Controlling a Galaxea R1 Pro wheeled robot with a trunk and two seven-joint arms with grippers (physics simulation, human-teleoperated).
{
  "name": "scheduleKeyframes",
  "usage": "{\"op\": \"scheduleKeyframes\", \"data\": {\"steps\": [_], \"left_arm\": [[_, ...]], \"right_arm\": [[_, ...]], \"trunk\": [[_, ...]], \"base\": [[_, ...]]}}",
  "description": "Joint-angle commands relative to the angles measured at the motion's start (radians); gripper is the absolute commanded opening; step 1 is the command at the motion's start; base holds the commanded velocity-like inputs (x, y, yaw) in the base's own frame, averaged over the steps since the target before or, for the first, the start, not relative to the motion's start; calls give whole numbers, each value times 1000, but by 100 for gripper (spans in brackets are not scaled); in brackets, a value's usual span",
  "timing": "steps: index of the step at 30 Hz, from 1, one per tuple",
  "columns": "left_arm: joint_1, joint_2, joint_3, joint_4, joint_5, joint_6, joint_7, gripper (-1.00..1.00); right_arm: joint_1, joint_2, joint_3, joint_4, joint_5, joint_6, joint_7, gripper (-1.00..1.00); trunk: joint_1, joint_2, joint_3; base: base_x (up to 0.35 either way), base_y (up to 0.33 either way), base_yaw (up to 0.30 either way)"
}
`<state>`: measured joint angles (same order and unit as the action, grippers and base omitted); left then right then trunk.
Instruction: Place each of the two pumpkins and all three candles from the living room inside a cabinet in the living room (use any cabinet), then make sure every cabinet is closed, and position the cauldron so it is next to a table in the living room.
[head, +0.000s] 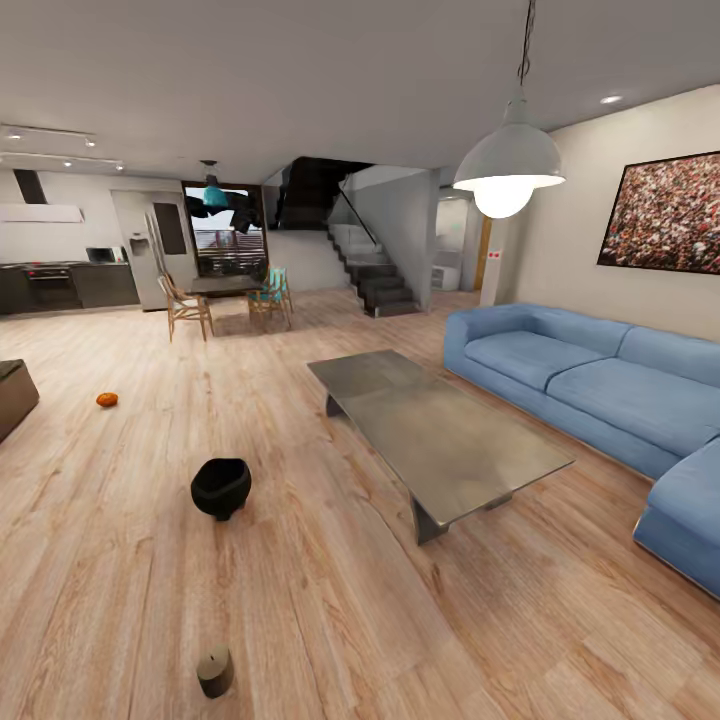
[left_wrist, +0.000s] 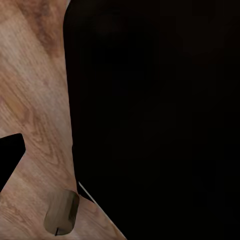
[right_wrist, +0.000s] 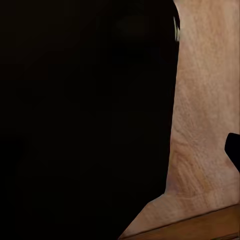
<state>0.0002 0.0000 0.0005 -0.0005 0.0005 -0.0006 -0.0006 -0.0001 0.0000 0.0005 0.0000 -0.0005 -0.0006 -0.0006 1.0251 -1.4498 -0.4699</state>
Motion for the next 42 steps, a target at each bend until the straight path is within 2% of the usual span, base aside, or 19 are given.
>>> {"op": "scheduleKeyframes", "data": {"steps": [1, 5, 12, 25, 37, 42], "left_arm": [[5, -6, 5, -5, 5, -5, -5, 100], [3, -11, 6, -28, 8, -15, -7, 100], [3, -9, 7, -67, 7, -15, -6, 100], [3, -9, 7, -70, 8, -15, -6, 100], [3, 0, 5, -71, 7, -15, -4, 100], [3, 4, 6, -71, 7, -15, -4, 100]], "right_arm": [[-6, -6, 5, -6, -5, -5, -5, 100], [-29, -25, 12, -29, 4, -28, -22, 100], [-69, -26, 13, -69, 3, -14, -1, 100], [-143, -30, 12, -92, 2, -9, -2, 100], [-146, -43, 12, -95, 4, -7, -6, 100], [-149, -60, 12, -96, 5, -9, -5, 100]], "trunk": [[0, 0, 0], [0, 0, 0], [0, 0, -6], [0, 0, -27], [0, 0, -46], [0, 0, -54]], "base": [[0, 0, 0], [0, 0, 0], [0, 0, 0], [0, 0, 0], [0, 0, 0], [0, 0, 0]]}}
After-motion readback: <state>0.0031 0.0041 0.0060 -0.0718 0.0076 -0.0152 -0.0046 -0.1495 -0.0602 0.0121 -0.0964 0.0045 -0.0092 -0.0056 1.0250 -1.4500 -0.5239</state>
